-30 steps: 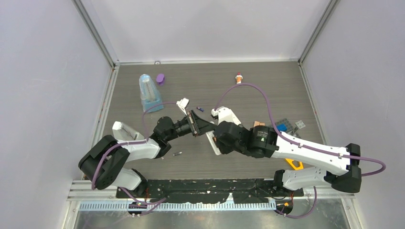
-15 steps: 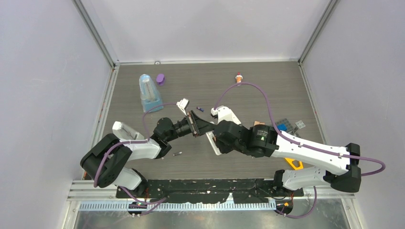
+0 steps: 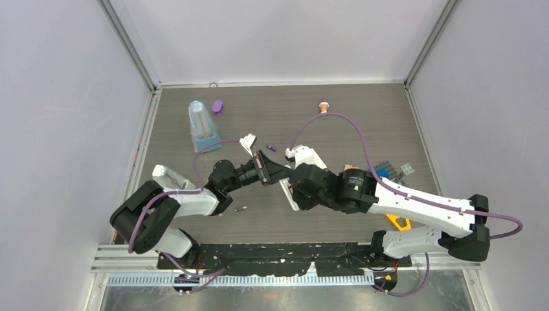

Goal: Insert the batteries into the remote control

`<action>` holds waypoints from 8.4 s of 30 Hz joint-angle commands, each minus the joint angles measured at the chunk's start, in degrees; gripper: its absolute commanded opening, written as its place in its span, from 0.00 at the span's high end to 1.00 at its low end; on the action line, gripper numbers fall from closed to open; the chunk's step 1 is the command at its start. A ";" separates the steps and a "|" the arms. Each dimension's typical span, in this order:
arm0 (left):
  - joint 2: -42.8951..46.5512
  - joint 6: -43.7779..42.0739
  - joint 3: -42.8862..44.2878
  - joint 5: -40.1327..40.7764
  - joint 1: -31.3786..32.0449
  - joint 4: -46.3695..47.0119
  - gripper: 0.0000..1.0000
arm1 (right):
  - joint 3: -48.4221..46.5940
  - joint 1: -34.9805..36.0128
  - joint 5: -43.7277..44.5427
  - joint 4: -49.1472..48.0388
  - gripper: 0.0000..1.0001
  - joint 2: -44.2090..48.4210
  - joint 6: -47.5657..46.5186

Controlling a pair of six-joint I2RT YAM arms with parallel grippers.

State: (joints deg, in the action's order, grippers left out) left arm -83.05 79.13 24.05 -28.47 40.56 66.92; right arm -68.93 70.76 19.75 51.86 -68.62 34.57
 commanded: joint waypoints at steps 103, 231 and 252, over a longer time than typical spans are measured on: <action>4.27 2.10 -3.80 6.58 1.19 7.24 1.00 | 8.22 -6.23 -11.09 -16.03 0.85 5.91 2.51; -17.09 -6.66 -7.59 41.03 7.17 6.83 0.67 | 24.60 -14.61 0.41 -20.46 0.32 4.20 9.59; 2.34 -4.82 -5.61 44.07 7.08 -41.95 0.00 | 15.43 -23.65 -4.81 -33.54 0.49 -16.13 -10.55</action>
State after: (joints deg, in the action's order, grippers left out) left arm -86.39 75.85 14.94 11.70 47.57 49.76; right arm -48.49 47.46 14.81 24.45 -80.31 33.04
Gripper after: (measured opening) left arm 0.992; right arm 0.579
